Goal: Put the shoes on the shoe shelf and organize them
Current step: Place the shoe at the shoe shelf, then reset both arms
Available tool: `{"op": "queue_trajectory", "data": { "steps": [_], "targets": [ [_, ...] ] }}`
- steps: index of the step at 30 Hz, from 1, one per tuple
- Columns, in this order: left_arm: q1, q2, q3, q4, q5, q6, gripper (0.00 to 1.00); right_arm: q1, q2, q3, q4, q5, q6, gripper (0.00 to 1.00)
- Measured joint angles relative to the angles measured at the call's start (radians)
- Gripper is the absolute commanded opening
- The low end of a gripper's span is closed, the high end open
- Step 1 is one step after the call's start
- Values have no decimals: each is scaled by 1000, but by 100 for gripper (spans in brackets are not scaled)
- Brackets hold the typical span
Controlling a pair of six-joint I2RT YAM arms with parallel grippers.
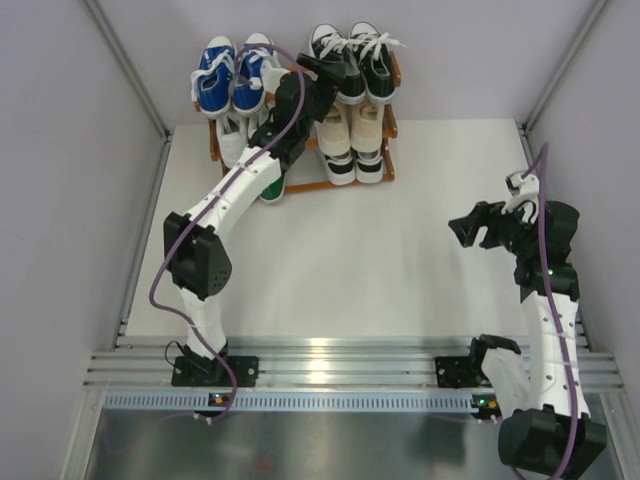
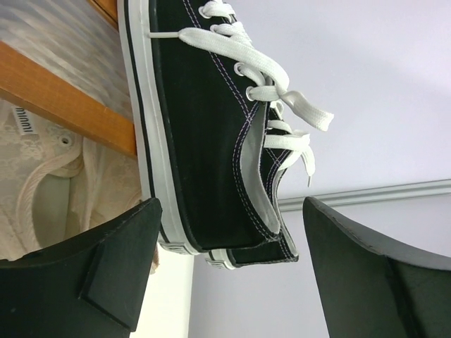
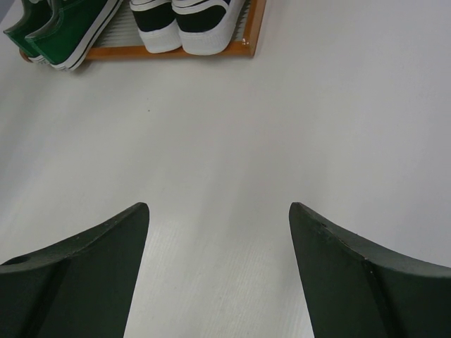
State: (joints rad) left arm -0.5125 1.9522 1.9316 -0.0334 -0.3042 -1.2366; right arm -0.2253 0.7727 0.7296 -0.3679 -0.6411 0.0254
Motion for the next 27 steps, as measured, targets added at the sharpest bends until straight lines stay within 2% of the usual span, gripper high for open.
{"op": "queue_trajectory", "data": {
  "steps": [4, 9, 13, 16, 21, 24, 27],
  "targets": [
    [3, -39, -26, -2, 2, 67, 87, 0, -5, 0, -3, -11, -38, 99],
    [17, -140, -66, -5, 31, 233, 93, 0, -36, 0, -28, -34, -127, 100],
    [36, -336, -202, -5, 77, 448, 97, -3, -64, 0, -34, -33, -175, 99],
    [45, -552, -385, 4, 102, 634, 98, -9, -76, 0, -37, -17, -194, 99],
    [44, -1010, -823, 14, 76, 958, 98, -15, -108, 1, -42, 32, -216, 100],
    [44, -1251, -1054, -44, 24, 1073, 98, -19, -114, 13, -48, 66, -220, 99],
    [45, -1415, -1197, -121, -5, 1133, 98, -21, -113, 19, -43, 151, -175, 99]
  ]
}}
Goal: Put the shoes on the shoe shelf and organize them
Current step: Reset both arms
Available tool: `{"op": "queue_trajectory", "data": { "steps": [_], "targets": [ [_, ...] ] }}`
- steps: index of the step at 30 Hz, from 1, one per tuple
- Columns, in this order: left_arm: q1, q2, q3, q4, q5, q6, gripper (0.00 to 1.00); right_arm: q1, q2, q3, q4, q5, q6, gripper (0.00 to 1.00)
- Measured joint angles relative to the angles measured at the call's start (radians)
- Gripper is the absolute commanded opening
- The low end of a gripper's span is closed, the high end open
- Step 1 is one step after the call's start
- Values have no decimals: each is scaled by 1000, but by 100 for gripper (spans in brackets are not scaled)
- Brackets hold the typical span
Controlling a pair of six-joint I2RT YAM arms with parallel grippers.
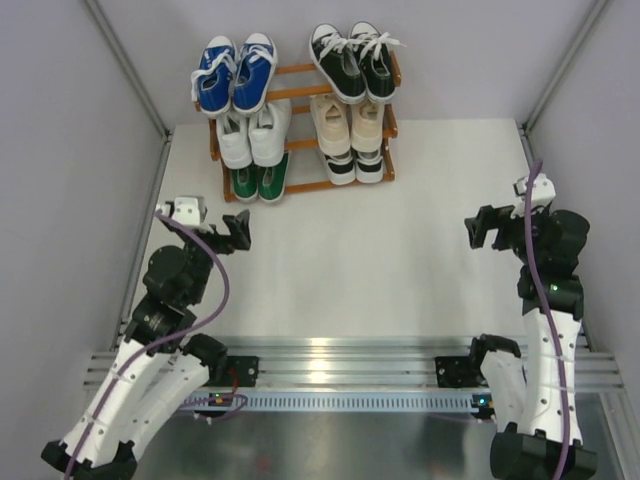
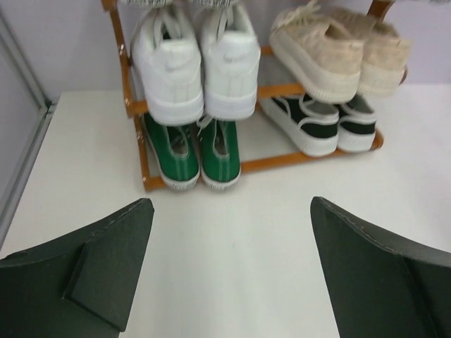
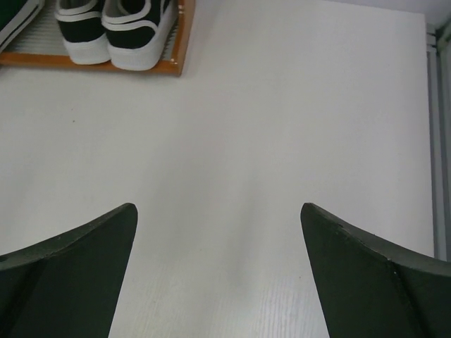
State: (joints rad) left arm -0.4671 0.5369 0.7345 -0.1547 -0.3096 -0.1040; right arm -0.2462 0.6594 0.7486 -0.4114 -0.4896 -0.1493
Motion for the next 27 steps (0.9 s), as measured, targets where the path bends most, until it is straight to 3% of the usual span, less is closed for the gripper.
{"op": "queue_trajectory", "data": {
  "steps": [7, 14, 27],
  "targets": [
    [0, -277, -164, -159, -40, 24, 98, -1, 5, 0, 6, 294, 156, 99],
    [0, -492, -214, -208, -68, 21, 98, -4, 3, -37, 37, 449, 217, 99],
    [0, -510, -220, -222, -109, 21, 99, -14, -12, -49, 47, 523, 229, 99]
  ]
}}
